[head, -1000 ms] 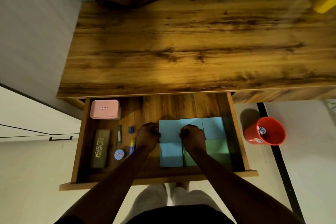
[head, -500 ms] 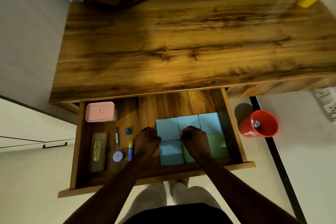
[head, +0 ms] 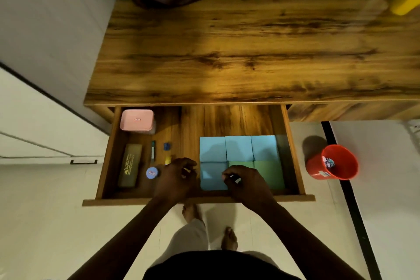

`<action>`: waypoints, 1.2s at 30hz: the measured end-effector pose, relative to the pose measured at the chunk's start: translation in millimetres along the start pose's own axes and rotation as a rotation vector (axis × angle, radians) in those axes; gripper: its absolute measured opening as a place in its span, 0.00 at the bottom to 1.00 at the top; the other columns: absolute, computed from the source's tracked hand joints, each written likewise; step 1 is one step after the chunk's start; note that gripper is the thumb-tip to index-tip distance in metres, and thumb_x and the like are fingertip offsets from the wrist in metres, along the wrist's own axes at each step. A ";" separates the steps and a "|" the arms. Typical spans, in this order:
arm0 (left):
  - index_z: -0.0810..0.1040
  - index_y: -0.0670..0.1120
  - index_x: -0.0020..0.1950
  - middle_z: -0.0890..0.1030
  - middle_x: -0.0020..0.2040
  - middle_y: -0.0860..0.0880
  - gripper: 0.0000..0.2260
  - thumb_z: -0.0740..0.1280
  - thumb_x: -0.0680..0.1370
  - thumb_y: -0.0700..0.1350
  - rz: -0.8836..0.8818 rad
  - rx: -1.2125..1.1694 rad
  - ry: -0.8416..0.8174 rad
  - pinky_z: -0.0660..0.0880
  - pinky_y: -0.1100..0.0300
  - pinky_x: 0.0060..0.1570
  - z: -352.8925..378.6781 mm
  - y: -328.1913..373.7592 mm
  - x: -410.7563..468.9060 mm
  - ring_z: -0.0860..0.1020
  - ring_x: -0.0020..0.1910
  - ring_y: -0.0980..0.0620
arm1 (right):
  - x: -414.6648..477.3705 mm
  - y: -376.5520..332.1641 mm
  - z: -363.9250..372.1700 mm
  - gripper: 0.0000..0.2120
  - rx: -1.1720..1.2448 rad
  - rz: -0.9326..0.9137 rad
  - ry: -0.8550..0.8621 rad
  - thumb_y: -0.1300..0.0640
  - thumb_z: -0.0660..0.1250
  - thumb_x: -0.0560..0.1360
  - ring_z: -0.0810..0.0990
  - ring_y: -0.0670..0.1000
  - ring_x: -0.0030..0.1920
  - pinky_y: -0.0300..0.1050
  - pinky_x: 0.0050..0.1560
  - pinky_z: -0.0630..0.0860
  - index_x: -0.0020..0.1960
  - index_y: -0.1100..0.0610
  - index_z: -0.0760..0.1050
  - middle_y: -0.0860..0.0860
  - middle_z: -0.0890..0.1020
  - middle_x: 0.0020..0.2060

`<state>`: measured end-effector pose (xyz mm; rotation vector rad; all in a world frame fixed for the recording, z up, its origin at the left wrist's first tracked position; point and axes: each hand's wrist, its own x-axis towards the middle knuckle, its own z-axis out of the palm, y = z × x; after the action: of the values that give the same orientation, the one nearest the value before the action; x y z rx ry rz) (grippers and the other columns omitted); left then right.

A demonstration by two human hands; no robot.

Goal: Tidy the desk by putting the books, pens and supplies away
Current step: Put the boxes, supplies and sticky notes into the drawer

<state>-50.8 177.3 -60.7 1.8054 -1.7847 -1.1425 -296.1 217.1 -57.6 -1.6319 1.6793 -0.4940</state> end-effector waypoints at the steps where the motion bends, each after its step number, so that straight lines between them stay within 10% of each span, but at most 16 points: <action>1: 0.82 0.54 0.56 0.83 0.48 0.59 0.11 0.72 0.76 0.43 0.016 0.016 0.009 0.80 0.63 0.44 1.3 -1.7 -10.5 0.82 0.44 0.60 | -4.8 2.2 0.4 0.07 -0.005 -0.028 -0.017 0.43 0.67 0.77 0.81 0.37 0.47 0.43 0.50 0.80 0.50 0.44 0.81 0.38 0.84 0.46; 10: 0.82 0.56 0.55 0.84 0.51 0.60 0.14 0.73 0.72 0.59 0.227 0.176 -0.054 0.82 0.57 0.49 17.5 -12.4 -66.0 0.83 0.49 0.62 | -46.5 16.3 -0.4 0.16 -0.118 -0.178 -0.088 0.38 0.69 0.73 0.81 0.40 0.53 0.42 0.53 0.78 0.58 0.44 0.80 0.39 0.84 0.52; 36: 0.83 0.47 0.55 0.85 0.53 0.50 0.13 0.78 0.72 0.44 0.291 0.178 0.056 0.80 0.50 0.57 -1.0 9.5 41.1 0.82 0.54 0.49 | 51.3 -7.0 -32.7 0.12 -0.272 -0.205 0.007 0.47 0.70 0.77 0.82 0.46 0.55 0.44 0.54 0.78 0.59 0.46 0.82 0.43 0.85 0.54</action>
<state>-61.3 136.7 -65.1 1.5820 -2.0871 -0.8373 -311.1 159.5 -43.1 -2.0143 1.6485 -0.3814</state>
